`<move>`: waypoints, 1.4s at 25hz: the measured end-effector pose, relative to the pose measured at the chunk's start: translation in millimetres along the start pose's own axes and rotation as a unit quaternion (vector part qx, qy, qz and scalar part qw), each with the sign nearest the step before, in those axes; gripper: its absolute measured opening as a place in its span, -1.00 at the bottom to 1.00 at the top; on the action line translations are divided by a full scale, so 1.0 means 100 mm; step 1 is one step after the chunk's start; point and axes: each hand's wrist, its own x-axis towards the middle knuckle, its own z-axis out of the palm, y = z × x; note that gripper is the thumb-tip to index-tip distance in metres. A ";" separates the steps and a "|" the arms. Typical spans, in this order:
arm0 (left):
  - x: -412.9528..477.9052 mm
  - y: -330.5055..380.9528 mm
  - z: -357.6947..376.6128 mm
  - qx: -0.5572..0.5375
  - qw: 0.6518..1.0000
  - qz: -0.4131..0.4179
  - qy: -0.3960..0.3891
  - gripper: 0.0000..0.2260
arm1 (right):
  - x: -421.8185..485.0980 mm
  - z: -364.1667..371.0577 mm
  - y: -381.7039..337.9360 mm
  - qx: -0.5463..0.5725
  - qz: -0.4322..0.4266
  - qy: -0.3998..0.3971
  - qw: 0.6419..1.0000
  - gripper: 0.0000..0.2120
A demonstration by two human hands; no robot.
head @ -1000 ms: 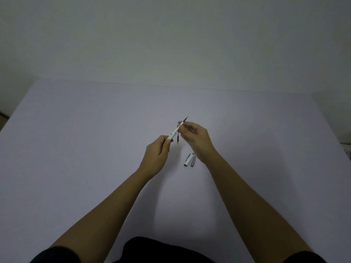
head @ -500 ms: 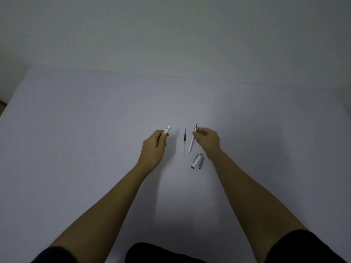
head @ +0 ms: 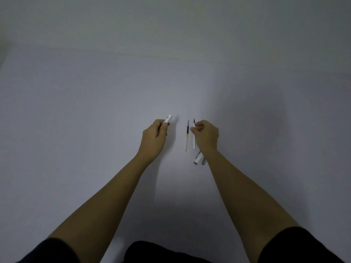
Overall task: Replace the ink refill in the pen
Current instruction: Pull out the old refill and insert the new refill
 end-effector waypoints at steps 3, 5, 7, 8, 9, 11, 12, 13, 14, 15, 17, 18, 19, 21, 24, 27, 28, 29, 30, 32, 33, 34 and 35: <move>0.00 0.00 0.02 -0.001 1.000 0.001 -0.001 -0.79 | -0.01 0.00 -0.01 0.006 0.009 0.005 1.000 -0.85; 0.00 0.01 0.01 -0.003 1.000 0.001 -0.002 -0.79 | -0.03 0.00 -0.01 0.002 0.011 0.006 1.000 -0.85; 0.00 0.02 0.00 -0.005 1.000 0.002 0.000 -0.80 | -0.05 -0.01 -0.03 0.000 0.008 0.010 1.000 -0.85; 0.00 0.02 0.00 -0.006 1.000 0.004 0.000 -0.80 | -0.06 -0.01 -0.04 -0.002 0.004 0.012 1.000 -0.85; 0.00 0.03 -0.01 -0.006 1.000 0.007 0.001 -0.81 | -0.07 -0.01 -0.06 -0.008 -0.004 0.012 1.000 -0.86; 0.00 0.04 -0.01 -0.008 1.000 0.010 0.002 -0.82 | -0.10 0.01 -0.13 -0.024 -0.028 0.007 0.999 -0.88; 0.00 0.04 -0.02 -0.009 1.000 0.010 0.003 -0.81 | -0.11 0.03 -0.16 -0.031 -0.039 0.004 0.999 -0.88; 0.00 0.04 -0.02 -0.009 1.000 0.012 0.003 -0.81 | -0.12 0.05 -0.19 -0.041 -0.045 0.000 0.998 -0.88; 0.00 0.05 -0.02 -0.008 1.000 0.014 0.004 -0.81 | -0.13 0.06 -0.22 -0.055 -0.047 -0.006 0.997 -0.86; -0.01 0.05 -0.03 -0.007 1.000 0.018 0.006 -0.81 | -0.13 0.07 -0.24 -0.073 -0.045 -0.012 0.996 -0.84; -0.01 0.05 -0.05 -0.003 1.000 0.023 0.010 -0.80 | -0.13 0.11 -0.26 -0.124 -0.036 -0.025 0.991 -0.84; -0.01 0.04 -0.06 -0.001 1.000 0.025 0.011 -0.80 | -0.14 0.13 -0.27 -0.152 -0.030 -0.031 0.987 -0.85; 0.00 0.04 -0.08 0.000 1.000 0.024 0.013 -0.79 | -0.15 0.16 -0.28 -0.174 -0.022 -0.036 0.984 -0.86; 0.00 0.04 -0.10 -0.002 1.000 0.023 0.014 -0.80 | -0.18 0.20 -0.29 -0.192 -0.004 -0.036 0.981 -0.85; -0.01 0.03 -0.14 -0.001 1.000 0.023 0.017 -0.81 | -0.19 0.26 -0.30 -0.194 0.005 -0.035 0.980 -0.83; -0.02 0.02 -0.17 0.003 0.999 0.027 0.017 -0.81 | -0.19 0.25 -0.36 -0.133 0.012 -0.026 0.991 -0.80; -0.03 0.02 -0.19 0.005 0.999 0.027 0.019 -0.80 | -0.20 0.23 -0.39 -0.096 0.021 -0.021 0.995 -0.78; -0.04 0.02 -0.20 0.010 0.999 0.026 0.022 -0.80 | -0.21 0.20 -0.42 -0.051 0.034 -0.017 0.998 -0.75; -0.04 0.03 -0.22 0.015 0.999 0.024 0.023 -0.79 | -0.21 0.16 -0.44 0.008 0.051 -0.018 0.999 -0.74; -0.06 0.07 -0.27 0.028 0.999 0.032 0.013 -0.79 | -0.25 0.03 -0.50 0.173 0.088 -0.051 0.980 -0.75; -0.08 0.09 -0.31 0.036 0.998 0.042 0.001 -0.80 | -0.29 -0.06 -0.52 0.257 0.099 -0.076 0.958 -0.79; -0.10 0.12 -0.34 0.044 0.997 0.054 -0.015 -0.81 | -0.34 -0.16 -0.53 0.323 0.100 -0.095 0.936 -0.84; -0.14 0.16 -0.36 0.051 0.996 0.066 -0.031 -0.82 | -0.38 -0.25 -0.53 0.368 0.094 -0.107 0.919 -0.89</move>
